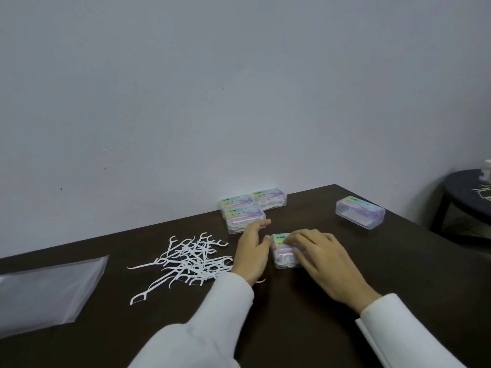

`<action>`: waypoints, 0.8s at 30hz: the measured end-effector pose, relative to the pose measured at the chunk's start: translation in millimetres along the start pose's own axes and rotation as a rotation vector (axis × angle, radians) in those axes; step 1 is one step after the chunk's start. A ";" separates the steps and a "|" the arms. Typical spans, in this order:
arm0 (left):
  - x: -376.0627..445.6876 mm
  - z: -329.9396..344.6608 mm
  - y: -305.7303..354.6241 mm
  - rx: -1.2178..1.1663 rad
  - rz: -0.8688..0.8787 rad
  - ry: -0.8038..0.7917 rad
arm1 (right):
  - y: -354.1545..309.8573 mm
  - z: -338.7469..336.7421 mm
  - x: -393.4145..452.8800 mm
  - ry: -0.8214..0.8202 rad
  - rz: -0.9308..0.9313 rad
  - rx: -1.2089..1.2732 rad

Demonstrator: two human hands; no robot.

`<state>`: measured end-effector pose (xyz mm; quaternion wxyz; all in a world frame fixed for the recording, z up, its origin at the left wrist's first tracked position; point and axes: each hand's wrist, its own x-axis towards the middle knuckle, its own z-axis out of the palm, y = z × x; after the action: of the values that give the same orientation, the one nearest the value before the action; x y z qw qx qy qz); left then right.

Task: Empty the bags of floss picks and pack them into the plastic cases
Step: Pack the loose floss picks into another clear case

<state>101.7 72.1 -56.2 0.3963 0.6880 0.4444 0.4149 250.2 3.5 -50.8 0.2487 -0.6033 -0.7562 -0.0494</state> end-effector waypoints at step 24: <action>37.7 -5.3 -11.1 1.037 0.197 0.000 | 30.5 54.7 93.5 -0.059 0.182 0.051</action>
<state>103.5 111.8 -56.3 -0.0370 0.8323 0.5245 0.1756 247.7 115.2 -64.6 0.2452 -0.6641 -0.7062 0.0103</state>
